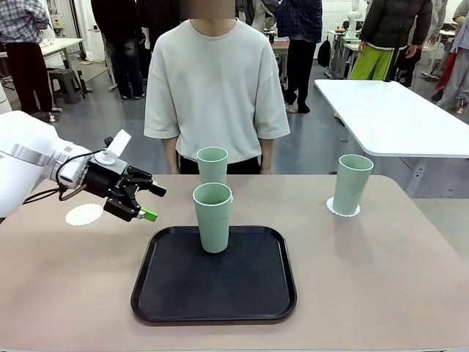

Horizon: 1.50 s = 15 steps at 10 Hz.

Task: Place coasters on the table and set cups on them.
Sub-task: Take one Reusable plastic cup from the Flat Tray and place it on a coaster set by the human.

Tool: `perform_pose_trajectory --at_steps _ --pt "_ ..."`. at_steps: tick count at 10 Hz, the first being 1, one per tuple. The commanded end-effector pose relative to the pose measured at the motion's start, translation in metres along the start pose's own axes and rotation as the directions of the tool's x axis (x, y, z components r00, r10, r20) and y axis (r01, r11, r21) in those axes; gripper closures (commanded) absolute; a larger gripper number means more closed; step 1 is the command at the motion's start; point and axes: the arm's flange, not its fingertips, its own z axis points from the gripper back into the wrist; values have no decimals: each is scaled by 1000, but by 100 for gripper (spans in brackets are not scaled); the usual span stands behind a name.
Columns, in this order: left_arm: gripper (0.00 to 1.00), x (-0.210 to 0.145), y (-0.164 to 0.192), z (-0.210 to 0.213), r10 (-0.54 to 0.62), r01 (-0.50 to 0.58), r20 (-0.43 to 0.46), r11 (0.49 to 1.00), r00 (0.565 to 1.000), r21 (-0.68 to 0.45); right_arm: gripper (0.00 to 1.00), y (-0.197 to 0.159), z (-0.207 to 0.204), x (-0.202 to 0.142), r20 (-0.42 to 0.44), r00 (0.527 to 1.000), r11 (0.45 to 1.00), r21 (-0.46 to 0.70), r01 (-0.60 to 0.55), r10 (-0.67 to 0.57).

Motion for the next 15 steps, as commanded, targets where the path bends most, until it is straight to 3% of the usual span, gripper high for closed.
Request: perform_pose_trajectory --at_steps 1,2,3,9,13,15 --pt "0 -3 -6 1 -3 -1 59 998 998 58 0 1 1 -1 2 1000 1000 9 1 -1" --pt "0 0 -2 0 50 -51 26 998 998 47 0 1 1 -1 2 1000 1000 9 1 -1" --pt "0 2 1 1 12 -12 23 1000 1000 21 0 1 1 -1 2 1000 1000 9 1 -1" --pt "0 3 1 1 22 -22 29 999 999 25 0 1 1 -1 2 1000 1000 9 1 -1" --pt "0 -23 -2 -22 -9 28 204 996 979 -90 0 1 1 -1 2 1000 1000 9 1 -1" --pt "0 -33 -5 -34 -16 44 235 993 972 -112 0 1 1 -1 2 1000 1000 9 1 -1"
